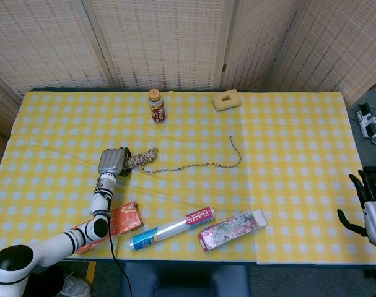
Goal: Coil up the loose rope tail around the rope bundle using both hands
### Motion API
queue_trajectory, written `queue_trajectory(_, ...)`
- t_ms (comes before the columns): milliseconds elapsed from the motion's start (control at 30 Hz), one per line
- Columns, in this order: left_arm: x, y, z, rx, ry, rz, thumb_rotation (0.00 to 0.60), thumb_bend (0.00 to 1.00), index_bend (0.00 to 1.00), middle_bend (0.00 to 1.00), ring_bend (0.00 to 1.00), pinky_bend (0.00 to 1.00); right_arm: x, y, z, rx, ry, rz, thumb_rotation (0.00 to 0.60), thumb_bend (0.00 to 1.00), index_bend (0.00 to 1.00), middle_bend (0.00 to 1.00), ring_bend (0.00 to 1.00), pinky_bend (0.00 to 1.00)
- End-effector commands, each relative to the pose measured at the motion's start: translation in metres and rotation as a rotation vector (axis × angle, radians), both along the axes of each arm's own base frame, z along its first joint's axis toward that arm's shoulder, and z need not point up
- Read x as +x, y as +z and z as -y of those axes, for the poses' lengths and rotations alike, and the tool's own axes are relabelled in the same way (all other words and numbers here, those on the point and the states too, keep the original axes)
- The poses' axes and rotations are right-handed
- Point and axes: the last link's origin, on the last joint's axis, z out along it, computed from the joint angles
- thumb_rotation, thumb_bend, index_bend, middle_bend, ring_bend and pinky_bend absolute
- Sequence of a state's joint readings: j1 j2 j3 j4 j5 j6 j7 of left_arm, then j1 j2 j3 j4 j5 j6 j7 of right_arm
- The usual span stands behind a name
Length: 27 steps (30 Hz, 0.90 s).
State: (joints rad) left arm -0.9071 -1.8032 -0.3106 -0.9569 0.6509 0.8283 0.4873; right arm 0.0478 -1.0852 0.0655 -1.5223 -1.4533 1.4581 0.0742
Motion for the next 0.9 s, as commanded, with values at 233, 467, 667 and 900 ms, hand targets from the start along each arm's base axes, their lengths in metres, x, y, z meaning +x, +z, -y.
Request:
queue_trajectory(233,-0.005,-0.004,0.002,-0.014,-0.024,0.028,0.600,0.47,0.61,0.57,0.55,0.62,-0.001,-0.001,0.002,0.006,-0.003,0.003,0.478,0.40,0.00,0.00,0.00,0.00)
queue_trajectory(467,-0.011,-0.001,0.009,-0.034,-0.072,0.073,0.600,0.65,0.76,0.72,0.69,0.76,0.002,-0.002,0.005,0.017,0.010,0.001,0.478,0.40,0.00,0.00,0.00,0.00)
queue_trajectory(667,-0.013,0.012,0.016,-0.024,-0.124,0.152,0.600,0.67,0.79,0.75,0.72,0.78,0.011,-0.008,0.015,0.044,0.050,0.019,0.529,0.40,0.00,0.00,0.00,0.00)
queue_trajectory(900,-0.010,0.032,0.030,-0.021,-0.208,0.215,0.600,0.67,0.78,0.75,0.72,0.78,0.038,-0.029,0.052,0.104,0.161,0.044,0.590,0.40,0.24,0.06,0.05,0.00)
